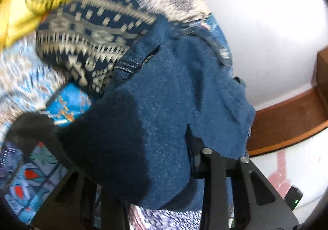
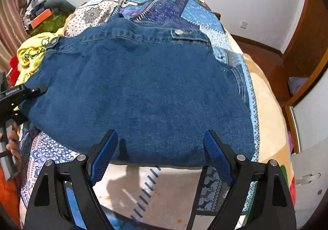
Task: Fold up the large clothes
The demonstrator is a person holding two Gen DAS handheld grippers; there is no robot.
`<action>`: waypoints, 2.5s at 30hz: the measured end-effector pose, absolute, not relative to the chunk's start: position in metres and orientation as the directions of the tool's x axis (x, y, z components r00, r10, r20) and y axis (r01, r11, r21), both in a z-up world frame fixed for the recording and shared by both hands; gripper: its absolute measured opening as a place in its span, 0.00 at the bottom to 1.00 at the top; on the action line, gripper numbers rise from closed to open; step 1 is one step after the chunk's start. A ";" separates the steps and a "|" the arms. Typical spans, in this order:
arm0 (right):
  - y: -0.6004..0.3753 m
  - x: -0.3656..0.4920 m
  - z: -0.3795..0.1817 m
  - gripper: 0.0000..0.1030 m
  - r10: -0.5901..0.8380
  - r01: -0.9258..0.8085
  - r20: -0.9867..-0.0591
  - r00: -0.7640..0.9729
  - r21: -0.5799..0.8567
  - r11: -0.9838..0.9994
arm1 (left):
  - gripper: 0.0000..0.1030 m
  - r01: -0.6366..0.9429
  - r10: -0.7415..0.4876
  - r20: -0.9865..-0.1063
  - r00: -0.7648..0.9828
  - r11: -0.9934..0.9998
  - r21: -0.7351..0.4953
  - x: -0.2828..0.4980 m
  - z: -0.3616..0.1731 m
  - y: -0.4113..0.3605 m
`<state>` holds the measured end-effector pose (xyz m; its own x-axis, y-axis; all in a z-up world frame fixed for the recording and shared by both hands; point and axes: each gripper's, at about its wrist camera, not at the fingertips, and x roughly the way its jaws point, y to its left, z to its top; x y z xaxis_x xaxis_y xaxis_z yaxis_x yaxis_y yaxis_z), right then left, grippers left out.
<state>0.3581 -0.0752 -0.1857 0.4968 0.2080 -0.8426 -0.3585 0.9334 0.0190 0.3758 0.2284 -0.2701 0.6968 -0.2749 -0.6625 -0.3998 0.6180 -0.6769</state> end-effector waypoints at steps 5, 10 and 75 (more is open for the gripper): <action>-0.054 0.352 -0.166 0.82 0.230 -0.397 -0.829 0.509 0.010 0.918 | 0.26 -0.322 -0.181 -0.607 0.774 0.713 -0.623 0.364 -0.198 0.215; -0.009 0.346 -0.155 0.82 0.301 -0.488 -0.816 0.494 0.026 0.873 | 0.25 -0.255 -0.096 -0.514 0.852 0.782 -0.568 0.334 -0.142 0.220; -0.121 0.314 -0.144 0.86 0.412 -0.350 -0.718 0.561 0.245 0.904 | 0.94 0.047 -0.026 -0.746 0.666 0.999 0.008 0.317 -0.171 0.071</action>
<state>0.3135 -0.1213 -0.1440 0.5607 0.4120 -0.7183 -0.3499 0.9041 0.2454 0.3172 0.0706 -0.1706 0.6655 -0.0256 -0.7459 0.0473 0.9989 0.0079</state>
